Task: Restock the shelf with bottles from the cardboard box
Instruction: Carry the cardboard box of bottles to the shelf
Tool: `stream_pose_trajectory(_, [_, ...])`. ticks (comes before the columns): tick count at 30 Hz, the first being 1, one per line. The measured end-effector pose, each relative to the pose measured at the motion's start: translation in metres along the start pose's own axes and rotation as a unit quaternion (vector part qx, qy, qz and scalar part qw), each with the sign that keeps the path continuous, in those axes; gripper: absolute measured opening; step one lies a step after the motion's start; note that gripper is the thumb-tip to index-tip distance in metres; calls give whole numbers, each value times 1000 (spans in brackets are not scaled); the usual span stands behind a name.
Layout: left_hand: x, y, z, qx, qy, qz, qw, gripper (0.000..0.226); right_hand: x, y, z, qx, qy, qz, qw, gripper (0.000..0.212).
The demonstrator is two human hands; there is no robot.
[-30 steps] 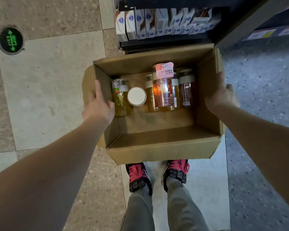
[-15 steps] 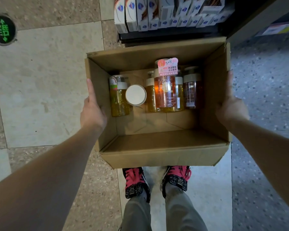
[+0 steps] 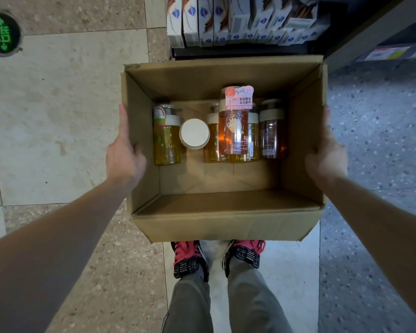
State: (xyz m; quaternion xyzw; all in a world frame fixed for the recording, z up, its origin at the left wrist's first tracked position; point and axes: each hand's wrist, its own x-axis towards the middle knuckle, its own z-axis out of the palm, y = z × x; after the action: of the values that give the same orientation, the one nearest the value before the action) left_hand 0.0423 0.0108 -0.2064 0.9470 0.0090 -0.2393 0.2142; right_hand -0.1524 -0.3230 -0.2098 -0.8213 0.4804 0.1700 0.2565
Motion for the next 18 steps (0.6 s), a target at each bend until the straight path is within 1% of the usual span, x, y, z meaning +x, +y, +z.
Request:
stream_pose_trajectory(3, [-9,4,-24,3,7,0,1000,95,-20,1,-16,27,11,-14,999,104])
stream_pose_trajectory(7, [-46,15,-66,8,12,7,1000,93,-62,-3,-54,29,15,-29,999,102])
stream_pose_trajectory(13, [-117,56,-151,15,8,-10,1000,90,-127,-28,-143,32,9,-41,999,100])
stream_pose_trajectory(18, [-189,90,-228,21,27,-17,999,90,-187,-43,-220,38,24,-61,997,98])
